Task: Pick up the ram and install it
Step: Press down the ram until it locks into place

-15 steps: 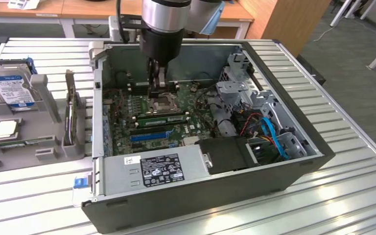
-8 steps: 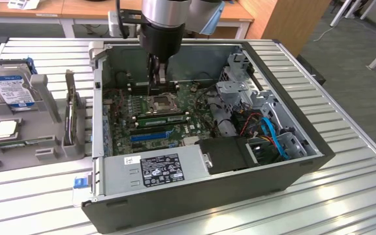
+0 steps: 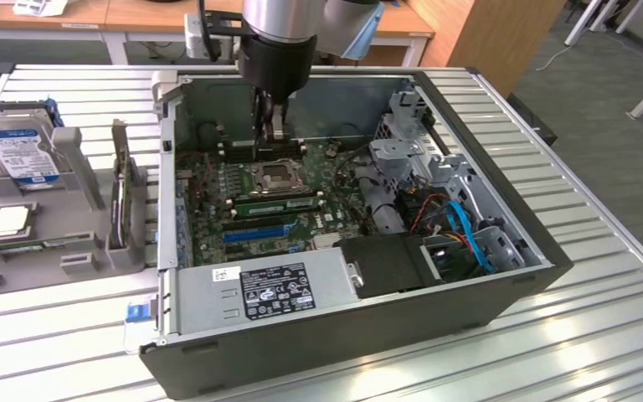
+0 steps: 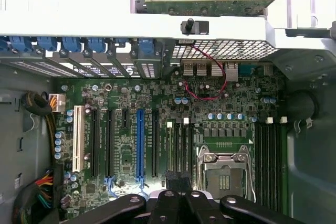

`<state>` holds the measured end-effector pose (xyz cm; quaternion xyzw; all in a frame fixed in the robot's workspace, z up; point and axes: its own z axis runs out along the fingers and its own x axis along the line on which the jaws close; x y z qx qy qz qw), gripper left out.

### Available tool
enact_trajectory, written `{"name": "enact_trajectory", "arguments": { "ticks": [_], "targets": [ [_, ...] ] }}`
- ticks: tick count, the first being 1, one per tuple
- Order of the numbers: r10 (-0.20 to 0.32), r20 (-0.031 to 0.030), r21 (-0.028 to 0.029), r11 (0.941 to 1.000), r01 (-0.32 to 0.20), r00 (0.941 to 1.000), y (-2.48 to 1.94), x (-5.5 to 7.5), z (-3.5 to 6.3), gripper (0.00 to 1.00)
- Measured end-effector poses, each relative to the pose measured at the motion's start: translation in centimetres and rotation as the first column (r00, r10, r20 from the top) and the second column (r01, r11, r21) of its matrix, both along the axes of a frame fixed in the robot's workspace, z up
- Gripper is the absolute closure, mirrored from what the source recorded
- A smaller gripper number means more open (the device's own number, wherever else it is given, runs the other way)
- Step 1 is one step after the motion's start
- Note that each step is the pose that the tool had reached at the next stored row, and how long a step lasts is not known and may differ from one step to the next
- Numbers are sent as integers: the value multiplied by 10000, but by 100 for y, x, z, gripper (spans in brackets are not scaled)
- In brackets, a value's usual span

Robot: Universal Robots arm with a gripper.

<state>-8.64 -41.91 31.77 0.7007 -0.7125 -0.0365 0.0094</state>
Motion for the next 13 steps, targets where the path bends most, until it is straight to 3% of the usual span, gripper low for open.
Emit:
{"name": "enact_trajectory", "arguments": {
  "ticks": [13],
  "targets": [
    [7,-1,-2,10000,-7,10000,0,110,1,90]
  ]
}}
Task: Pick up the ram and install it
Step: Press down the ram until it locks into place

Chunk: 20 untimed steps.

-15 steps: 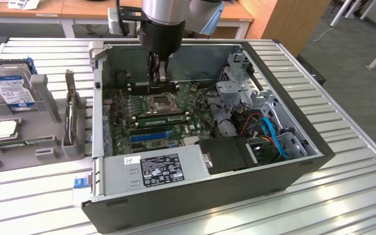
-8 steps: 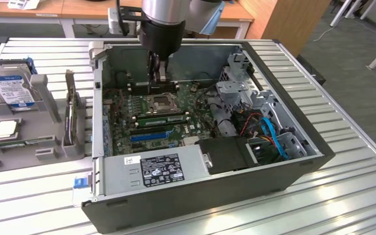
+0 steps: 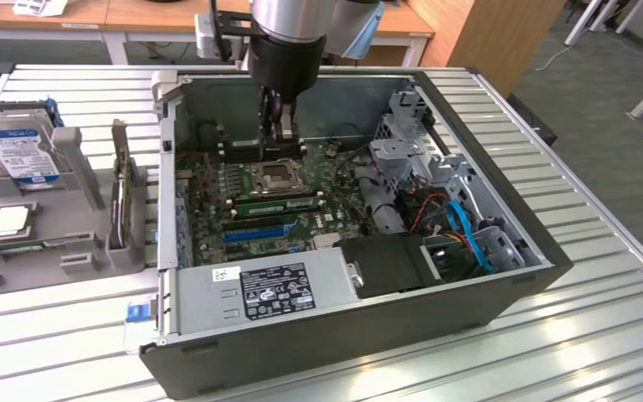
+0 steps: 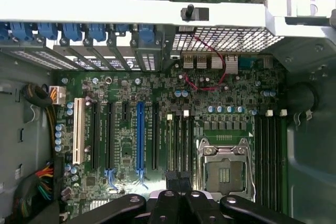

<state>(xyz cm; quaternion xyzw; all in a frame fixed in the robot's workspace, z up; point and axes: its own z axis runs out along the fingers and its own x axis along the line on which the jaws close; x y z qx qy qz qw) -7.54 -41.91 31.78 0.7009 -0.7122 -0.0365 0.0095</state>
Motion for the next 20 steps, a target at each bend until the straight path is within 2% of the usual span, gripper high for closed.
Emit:
{"name": "enact_trajectory", "arguments": {
  "ticks": [20],
  "targets": [
    [89,0,0,10000,-89,10000,0,267,0,90]
  ]
}}
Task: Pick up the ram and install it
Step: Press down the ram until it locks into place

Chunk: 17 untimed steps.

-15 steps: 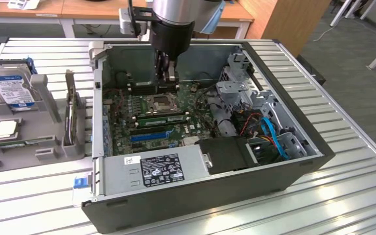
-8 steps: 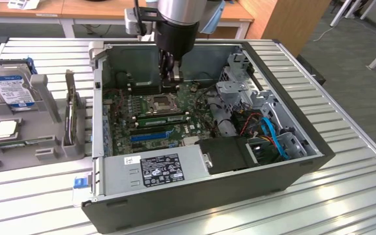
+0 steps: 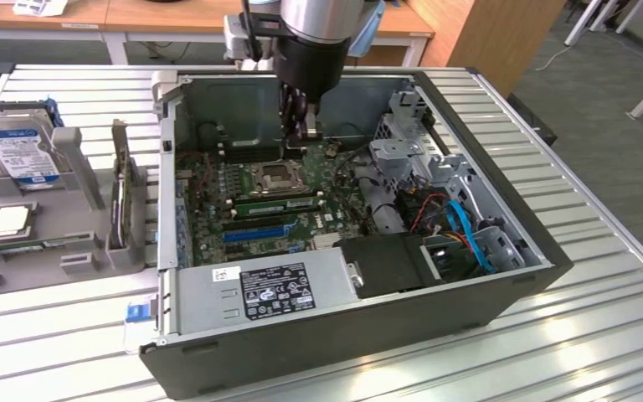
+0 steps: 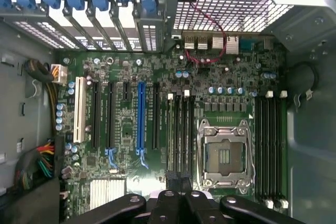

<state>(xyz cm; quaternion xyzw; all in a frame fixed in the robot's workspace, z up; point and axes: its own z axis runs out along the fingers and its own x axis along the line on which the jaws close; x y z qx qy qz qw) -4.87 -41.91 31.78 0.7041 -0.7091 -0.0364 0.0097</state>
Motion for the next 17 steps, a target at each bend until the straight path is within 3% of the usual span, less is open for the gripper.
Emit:
{"name": "enact_trajectory", "arguments": {
  "ticks": [7,17],
  "targets": [
    [28,0,0,10000,-28,10000,0,76,0,90],
    [28,0,-25,10000,-28,10000,0,77,28,90]
  ]
}}
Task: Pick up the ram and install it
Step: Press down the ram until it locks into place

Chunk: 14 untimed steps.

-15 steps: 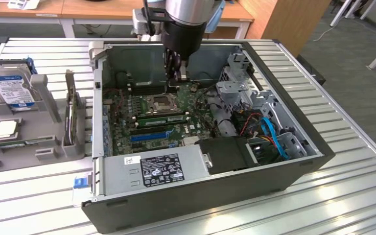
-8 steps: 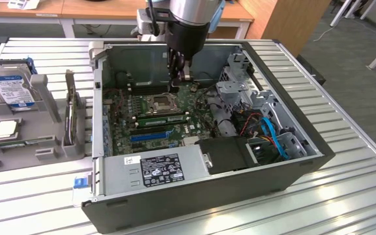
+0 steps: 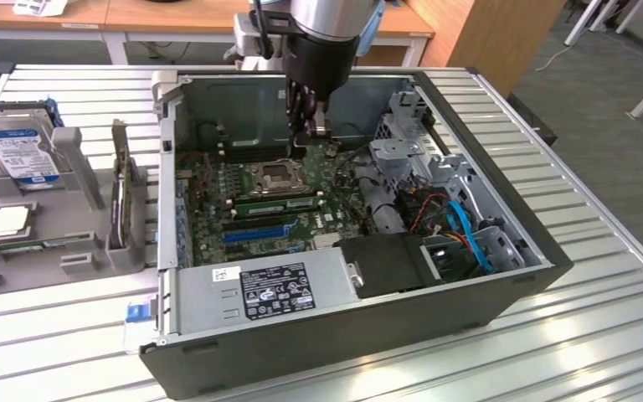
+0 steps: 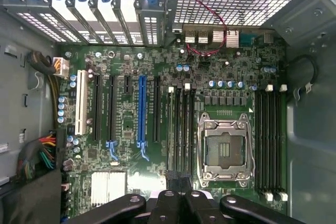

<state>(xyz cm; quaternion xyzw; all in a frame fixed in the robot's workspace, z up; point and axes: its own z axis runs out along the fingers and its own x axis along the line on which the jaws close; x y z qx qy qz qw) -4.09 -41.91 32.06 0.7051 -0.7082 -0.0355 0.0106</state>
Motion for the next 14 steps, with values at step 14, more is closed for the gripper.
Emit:
{"name": "enact_trajectory", "arguments": {
  "ticks": [14],
  "targets": [
    [0,0,-26,10000,0,10000,0,0,31,90]
  ]
}}
